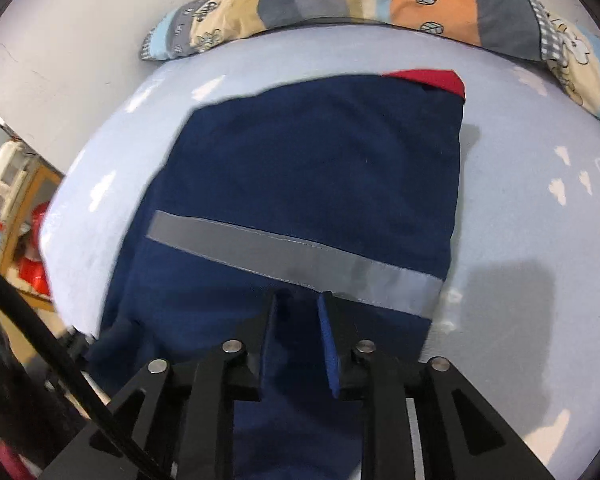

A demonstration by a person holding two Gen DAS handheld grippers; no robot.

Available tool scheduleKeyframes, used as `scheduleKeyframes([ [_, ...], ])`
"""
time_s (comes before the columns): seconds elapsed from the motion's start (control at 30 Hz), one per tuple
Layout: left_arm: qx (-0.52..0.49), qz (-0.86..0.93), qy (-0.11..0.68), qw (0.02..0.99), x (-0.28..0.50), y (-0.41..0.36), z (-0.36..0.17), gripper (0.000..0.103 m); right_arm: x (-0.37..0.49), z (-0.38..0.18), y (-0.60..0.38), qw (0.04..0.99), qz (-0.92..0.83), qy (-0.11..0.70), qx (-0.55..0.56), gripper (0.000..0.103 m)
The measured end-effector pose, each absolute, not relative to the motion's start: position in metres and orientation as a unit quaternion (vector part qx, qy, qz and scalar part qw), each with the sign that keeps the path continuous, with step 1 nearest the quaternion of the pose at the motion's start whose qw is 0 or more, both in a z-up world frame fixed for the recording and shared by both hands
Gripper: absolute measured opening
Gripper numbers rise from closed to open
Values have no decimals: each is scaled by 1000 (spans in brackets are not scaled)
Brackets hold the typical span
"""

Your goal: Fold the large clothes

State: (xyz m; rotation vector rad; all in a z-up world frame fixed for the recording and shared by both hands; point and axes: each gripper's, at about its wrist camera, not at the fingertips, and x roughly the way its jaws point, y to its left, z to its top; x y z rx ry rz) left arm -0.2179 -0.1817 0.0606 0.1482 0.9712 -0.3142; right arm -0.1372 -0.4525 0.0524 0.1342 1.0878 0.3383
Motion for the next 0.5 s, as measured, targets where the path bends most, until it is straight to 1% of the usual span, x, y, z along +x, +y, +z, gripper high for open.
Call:
scheduleKeyframes([
  [0.07, 85, -149, 464, 869, -212, -185, 58, 49, -136, 38, -448, 839, 142, 520, 68, 26],
  [0.13, 105, -144, 455, 873, -216, -192, 61, 49, -137, 36, -447, 839, 135, 523, 63, 26],
  [0.23, 64, -169, 446, 877, -213, -182, 83, 49, -147, 55, -454, 839, 144, 518, 85, 30],
  [0.27, 60, -160, 436, 883, -213, -176, 91, 53, -154, 61, -459, 839, 155, 513, 99, 36],
  [0.3, 56, -146, 431, 889, -213, -166, 100, 58, -161, 66, -462, 838, 163, 510, 108, 47],
  [0.33, 43, -132, 429, 893, -208, -155, 106, 73, -173, 70, -467, 839, 165, 507, 110, 54],
  [0.37, 21, -120, 432, 894, -197, -145, 111, 84, -184, 73, -473, 842, 164, 501, 112, 65],
  [0.4, -6, -111, 440, 891, -185, -132, 115, 85, -196, 73, -483, 845, 165, 494, 123, 70],
  [0.5, -72, -107, 481, 867, -162, -99, 107, 85, -211, 60, -502, 836, 166, 492, 176, 71],
])
